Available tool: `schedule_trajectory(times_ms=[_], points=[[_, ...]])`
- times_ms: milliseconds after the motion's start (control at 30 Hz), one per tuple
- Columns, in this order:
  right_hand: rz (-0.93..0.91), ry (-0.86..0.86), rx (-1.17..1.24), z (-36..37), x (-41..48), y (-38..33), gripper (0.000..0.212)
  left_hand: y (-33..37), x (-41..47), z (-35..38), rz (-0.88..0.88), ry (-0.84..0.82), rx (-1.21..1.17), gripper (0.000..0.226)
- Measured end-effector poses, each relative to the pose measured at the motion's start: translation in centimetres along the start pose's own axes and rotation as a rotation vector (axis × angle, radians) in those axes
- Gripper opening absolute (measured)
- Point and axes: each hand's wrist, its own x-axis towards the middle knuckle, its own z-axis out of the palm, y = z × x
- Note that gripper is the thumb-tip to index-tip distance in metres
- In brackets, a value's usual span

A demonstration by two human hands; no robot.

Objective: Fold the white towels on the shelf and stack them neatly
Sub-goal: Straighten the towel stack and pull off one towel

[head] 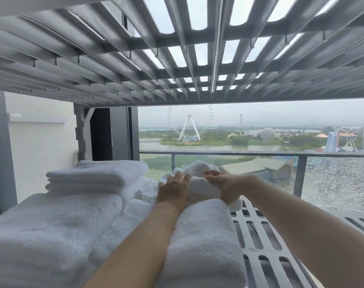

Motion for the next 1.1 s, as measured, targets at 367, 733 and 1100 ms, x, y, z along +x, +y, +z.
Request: schedule_trajectory(times_ms=[367,733,1100], points=[[-0.051,0.602,0.170,0.2,-0.2,-0.9,0.038,-0.1,0.1,0.2,-0.008,0.108,-0.085,0.047],[-0.044,0.901,0.320,-0.3,-1.9,-3.0,0.042,-0.3,0.8,-3.3,-0.009,0.234,0.041,0.042],[-0.031,1.370,0.507,-0.7,-14.0,-2.5,0.038,5.6,-4.1,-10.4,0.326,0.737,-0.230,0.048]])
